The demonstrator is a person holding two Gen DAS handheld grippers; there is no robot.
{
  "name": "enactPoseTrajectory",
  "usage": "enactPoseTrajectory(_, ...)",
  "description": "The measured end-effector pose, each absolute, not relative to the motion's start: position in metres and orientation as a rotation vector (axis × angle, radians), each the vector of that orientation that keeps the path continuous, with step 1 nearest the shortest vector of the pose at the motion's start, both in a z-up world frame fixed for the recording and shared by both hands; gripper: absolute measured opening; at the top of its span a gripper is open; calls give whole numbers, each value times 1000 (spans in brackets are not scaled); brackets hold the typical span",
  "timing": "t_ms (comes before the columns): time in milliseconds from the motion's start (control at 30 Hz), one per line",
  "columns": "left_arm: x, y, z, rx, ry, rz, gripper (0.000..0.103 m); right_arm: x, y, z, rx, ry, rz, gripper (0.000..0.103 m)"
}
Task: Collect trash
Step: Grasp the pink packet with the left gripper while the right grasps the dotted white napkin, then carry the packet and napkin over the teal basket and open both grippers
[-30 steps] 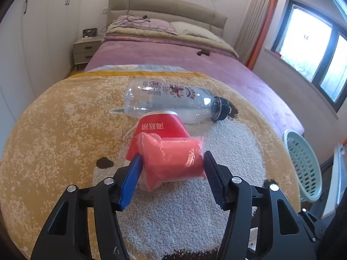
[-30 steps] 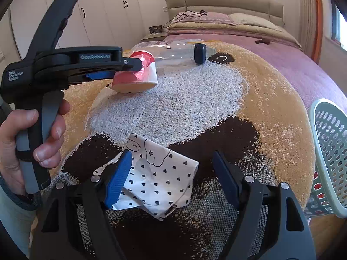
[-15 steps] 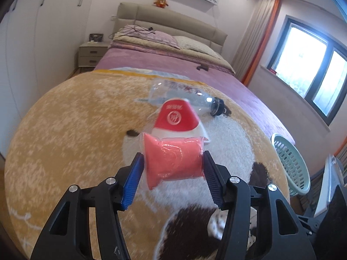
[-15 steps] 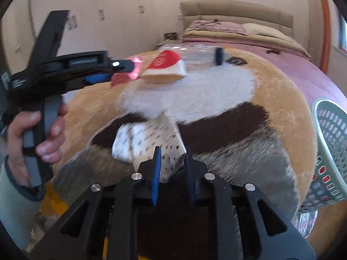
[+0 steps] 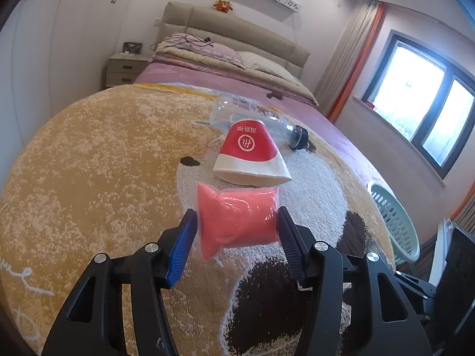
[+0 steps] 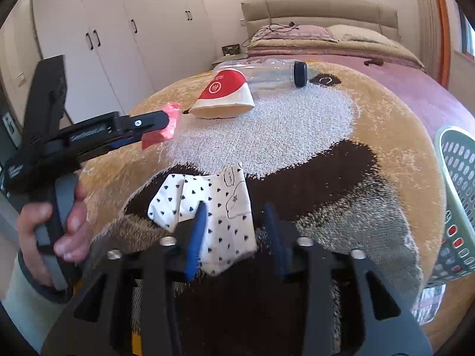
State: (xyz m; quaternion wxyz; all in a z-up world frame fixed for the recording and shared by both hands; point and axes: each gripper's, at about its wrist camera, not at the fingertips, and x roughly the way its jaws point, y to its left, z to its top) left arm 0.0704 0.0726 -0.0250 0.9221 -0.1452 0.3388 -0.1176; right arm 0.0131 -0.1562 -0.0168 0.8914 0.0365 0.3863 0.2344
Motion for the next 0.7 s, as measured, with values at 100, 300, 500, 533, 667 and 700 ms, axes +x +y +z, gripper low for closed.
enactPoseTrajectory(100, 70, 74, -27, -305, 701, -246, 53, 11, -148, -18, 50, 790, 477, 45)
enactPoseTrajectory(300, 71, 71, -27, -288, 707, -227, 53, -6, -128, -20, -18, 747, 489, 13)
enactPoseTrajectory(500, 65, 46, -16, -208, 673, -225, 53, -11, -147, -12, 51, 698, 490, 3)
enactPoseTrajectory(533, 63, 41, -13, -200, 665, -231, 53, -11, -151, -10, 58, 690, 479, 3)
enactPoseTrajectory(667, 62, 13, 5, -164, 634, -266, 53, -8, -185, -3, 115, 657, 414, 2)
enactPoseTrajectory(700, 61, 3, 10, -154, 625, -279, 53, -6, -196, -1, 134, 646, 395, 2)
